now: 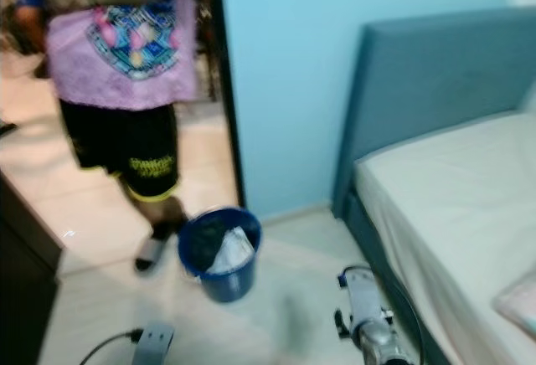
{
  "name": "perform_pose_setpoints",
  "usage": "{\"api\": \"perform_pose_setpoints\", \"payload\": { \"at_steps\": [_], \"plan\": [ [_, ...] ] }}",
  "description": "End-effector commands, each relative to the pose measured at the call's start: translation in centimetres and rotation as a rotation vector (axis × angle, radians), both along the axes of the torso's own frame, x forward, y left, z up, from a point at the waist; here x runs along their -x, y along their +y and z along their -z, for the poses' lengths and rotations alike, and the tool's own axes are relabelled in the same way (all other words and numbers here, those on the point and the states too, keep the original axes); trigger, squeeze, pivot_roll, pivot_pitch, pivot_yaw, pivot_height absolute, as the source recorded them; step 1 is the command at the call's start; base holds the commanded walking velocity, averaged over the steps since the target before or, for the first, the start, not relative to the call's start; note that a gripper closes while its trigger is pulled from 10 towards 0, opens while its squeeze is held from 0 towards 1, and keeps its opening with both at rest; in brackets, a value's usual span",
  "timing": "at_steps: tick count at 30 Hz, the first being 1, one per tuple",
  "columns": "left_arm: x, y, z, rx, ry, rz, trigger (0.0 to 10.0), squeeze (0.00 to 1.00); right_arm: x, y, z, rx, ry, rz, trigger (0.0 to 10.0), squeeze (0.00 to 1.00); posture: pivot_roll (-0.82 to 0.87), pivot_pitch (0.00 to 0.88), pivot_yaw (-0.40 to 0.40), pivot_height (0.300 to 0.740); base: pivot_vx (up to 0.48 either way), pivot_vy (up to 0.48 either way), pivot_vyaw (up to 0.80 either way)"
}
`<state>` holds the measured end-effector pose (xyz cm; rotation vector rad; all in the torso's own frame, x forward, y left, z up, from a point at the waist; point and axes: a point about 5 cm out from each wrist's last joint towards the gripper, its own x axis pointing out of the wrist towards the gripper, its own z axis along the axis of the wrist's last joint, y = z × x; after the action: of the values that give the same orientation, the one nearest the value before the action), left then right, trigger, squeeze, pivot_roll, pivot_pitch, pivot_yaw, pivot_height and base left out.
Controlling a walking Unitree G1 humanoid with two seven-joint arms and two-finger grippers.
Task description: Clean up the room
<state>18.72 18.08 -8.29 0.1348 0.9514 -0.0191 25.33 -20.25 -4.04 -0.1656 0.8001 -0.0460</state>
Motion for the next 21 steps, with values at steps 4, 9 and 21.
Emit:
{"api": "perform_pose_setpoints", "payload": {
  "at_steps": [4,9,21],
  "plan": [
    [0.9,0.1,0.5,-0.001,0.031,0.003,10.0,0.00,0.4,0.7,0.4,-0.015,0.019,-0.001,10.0,0.00,-0.10,0.049,-0.029,0.740,-0.231,0.000,-0.73],
    [0.9,-0.5,0.5,0.018,0.026,0.002,10.0,0.00,0.5,0.6,0.5,-0.010,0.021,0.004,10.0,0.00,-0.10,0.060,-0.031,0.740,0.000,0.000,-0.73],
    [2.1,-3.1,1.1,0.063,0.047,0.022,10.0,0.00,0.6,0.5,0.5,0.000,0.025,0.013,10.0,0.00,-0.10,0.074,-0.027,0.740,0.000,0.000,-0.72]
  ]
}}
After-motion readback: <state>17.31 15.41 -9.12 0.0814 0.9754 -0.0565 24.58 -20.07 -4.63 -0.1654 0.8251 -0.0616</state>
